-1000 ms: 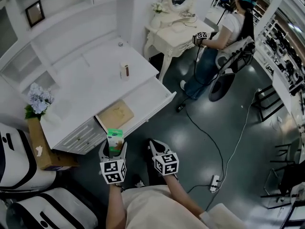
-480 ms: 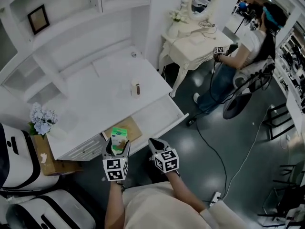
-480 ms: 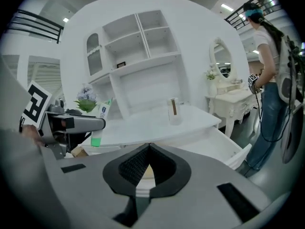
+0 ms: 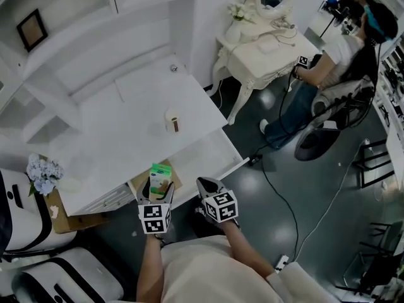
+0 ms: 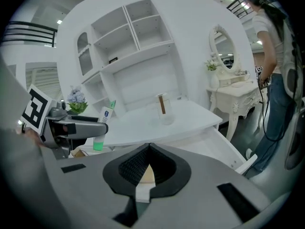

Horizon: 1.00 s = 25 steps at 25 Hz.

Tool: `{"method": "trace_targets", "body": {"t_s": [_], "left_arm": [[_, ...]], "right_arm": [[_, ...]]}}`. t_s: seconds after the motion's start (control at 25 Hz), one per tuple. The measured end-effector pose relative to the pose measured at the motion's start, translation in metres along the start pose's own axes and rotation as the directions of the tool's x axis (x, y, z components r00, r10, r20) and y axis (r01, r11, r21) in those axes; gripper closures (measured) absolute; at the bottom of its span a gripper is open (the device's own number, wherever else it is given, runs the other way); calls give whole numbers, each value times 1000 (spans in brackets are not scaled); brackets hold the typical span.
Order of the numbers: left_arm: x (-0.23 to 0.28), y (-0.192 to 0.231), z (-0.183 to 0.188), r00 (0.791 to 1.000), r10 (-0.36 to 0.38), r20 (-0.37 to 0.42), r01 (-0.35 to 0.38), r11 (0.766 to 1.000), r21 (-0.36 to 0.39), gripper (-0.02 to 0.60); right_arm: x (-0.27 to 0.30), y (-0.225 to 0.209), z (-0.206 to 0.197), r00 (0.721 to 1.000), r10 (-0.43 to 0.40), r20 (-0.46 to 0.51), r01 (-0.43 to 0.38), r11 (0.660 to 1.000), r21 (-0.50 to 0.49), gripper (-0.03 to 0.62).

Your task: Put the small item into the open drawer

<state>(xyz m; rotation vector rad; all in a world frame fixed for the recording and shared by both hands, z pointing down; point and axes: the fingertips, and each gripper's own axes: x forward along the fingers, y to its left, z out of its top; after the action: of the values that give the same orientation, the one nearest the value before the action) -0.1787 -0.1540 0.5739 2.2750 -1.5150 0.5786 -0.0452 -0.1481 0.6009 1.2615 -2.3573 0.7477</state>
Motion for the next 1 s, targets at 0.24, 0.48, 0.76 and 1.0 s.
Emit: {"method": "trace_targets", "body": {"t_s": [0.24,0.48,0.76,1.0], "left_arm": [[40,-18,9,999,-13,-39,13,1000,16,224],[63,-37,16,999,-27,-40,28,999,20,224],[85,-57,-7,988,-121,-92,129,988,80,224],[108,-74,-23,971,-189,-145,209,967,142,224]], "right_arm": [[14,-29,11,999,40,-25,-40,999,2,569],[18,-51,10,997,69,-45,-68,997,20,569],[15,-66,-8,989,97,-109,-95,995,23,569],[6,-94,-21,991,44,-124,-40,999,34,569]]}}
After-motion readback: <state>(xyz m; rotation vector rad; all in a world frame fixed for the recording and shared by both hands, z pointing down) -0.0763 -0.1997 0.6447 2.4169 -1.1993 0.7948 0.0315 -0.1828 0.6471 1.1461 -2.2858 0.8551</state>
